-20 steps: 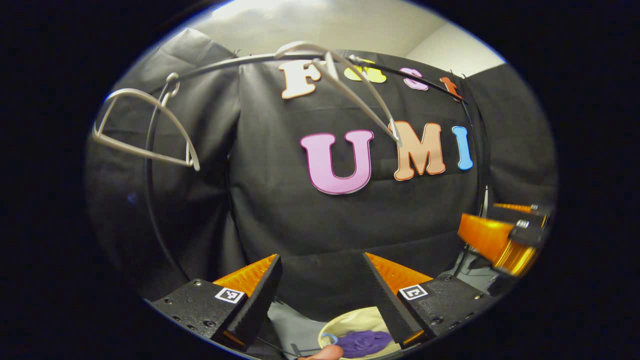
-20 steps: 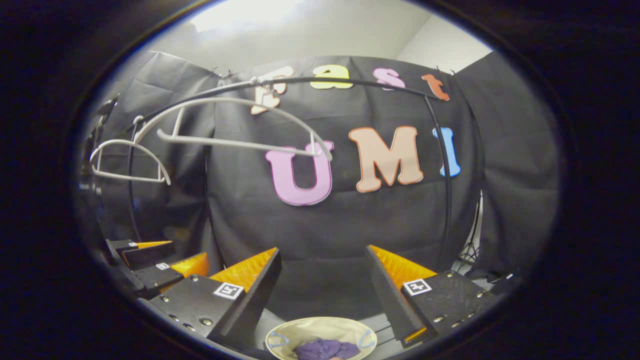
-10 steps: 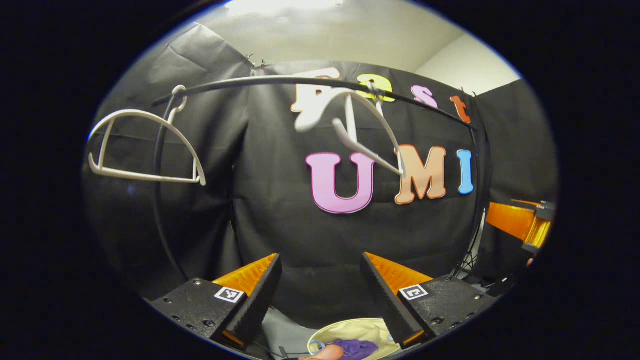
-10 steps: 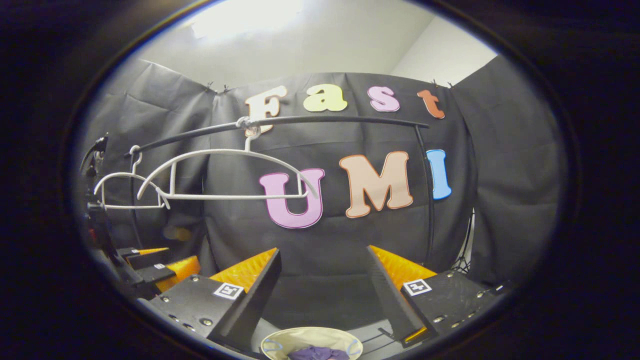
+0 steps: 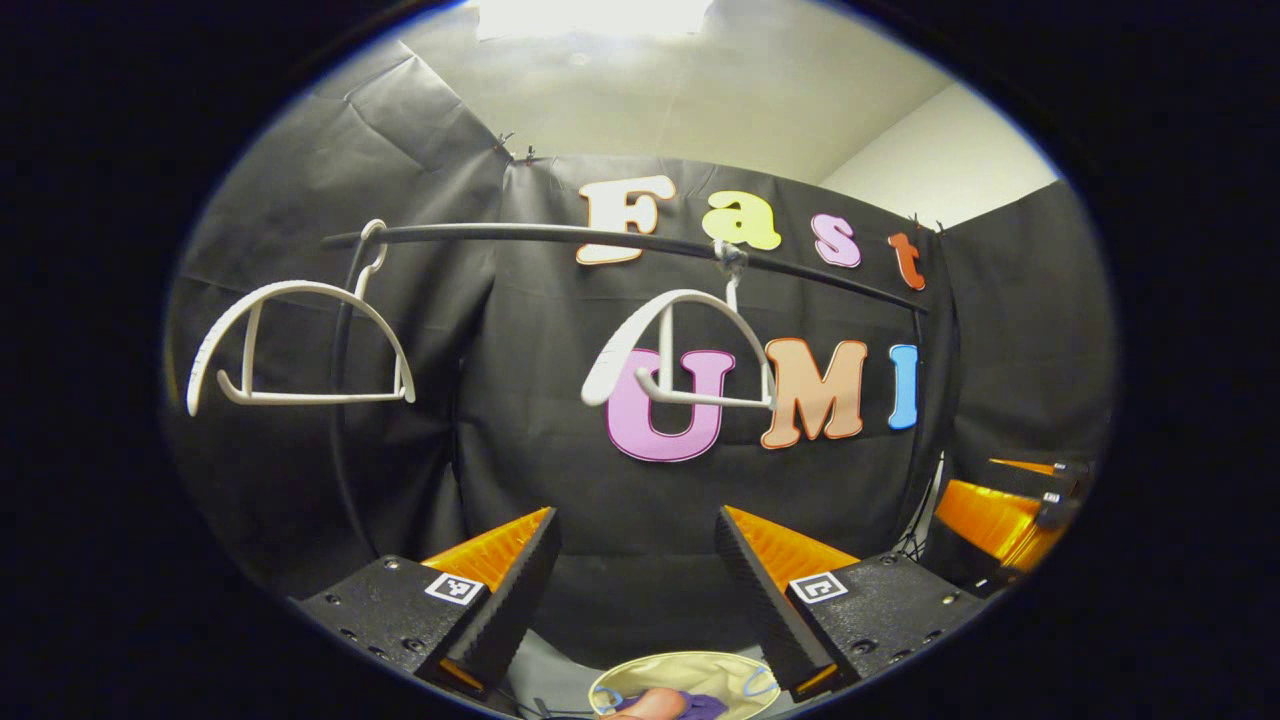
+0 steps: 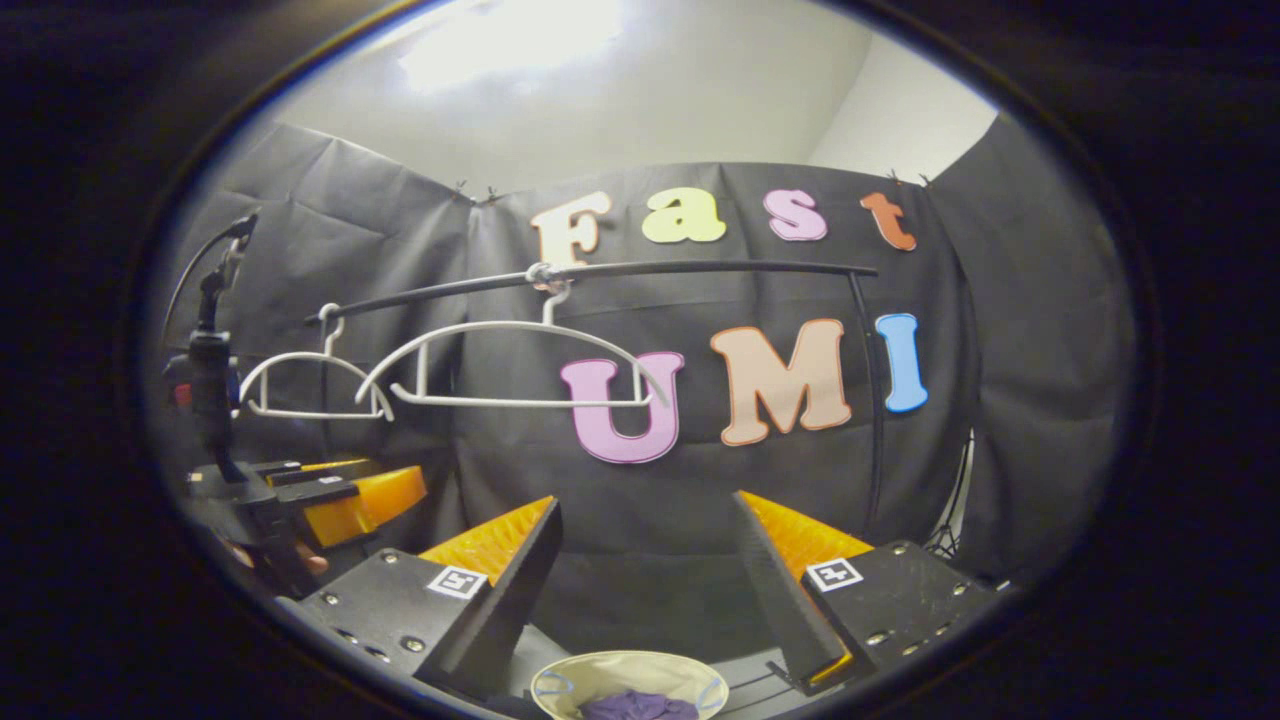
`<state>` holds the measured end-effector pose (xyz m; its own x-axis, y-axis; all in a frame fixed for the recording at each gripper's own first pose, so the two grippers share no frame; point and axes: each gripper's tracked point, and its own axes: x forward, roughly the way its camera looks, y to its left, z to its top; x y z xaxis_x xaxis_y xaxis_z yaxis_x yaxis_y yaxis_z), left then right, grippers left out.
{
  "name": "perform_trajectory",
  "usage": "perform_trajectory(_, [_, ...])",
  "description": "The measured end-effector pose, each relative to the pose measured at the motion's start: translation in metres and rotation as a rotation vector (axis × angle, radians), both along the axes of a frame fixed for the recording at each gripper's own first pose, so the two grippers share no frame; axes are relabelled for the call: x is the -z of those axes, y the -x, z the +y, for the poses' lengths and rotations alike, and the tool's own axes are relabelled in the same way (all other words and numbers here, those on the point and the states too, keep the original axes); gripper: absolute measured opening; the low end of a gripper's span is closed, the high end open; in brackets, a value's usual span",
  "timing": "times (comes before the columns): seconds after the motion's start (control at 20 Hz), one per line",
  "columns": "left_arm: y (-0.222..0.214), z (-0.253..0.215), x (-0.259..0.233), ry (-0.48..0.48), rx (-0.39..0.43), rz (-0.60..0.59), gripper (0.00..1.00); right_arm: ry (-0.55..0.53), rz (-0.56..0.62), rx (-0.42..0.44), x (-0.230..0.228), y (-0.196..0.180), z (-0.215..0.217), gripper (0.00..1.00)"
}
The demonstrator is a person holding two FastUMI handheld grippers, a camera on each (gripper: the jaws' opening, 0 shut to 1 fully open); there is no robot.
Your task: Grasp the clothes on the hanger with both hands and then place them into the laundry hamper below.
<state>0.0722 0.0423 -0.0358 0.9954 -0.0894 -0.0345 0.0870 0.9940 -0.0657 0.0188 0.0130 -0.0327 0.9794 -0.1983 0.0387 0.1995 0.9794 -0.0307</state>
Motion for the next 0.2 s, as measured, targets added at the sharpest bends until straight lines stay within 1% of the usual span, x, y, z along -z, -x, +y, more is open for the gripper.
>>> perform_trajectory(0.1, [0.01,-0.012,0.003,0.018,0.007,0.01,0.92,-0.013,0.014,-0.031,0.007,0.012,0.011,0.96])
perform_trajectory(0.15, [0.014,-0.018,0.006,0.025,0.014,0.022,0.92,-0.017,0.013,-0.031,0.008,0.02,0.014,0.96])
perform_trajectory(0.2, [0.019,-0.027,0.009,0.025,0.027,0.032,0.92,-0.019,0.015,-0.035,0.007,0.022,0.018,1.0])
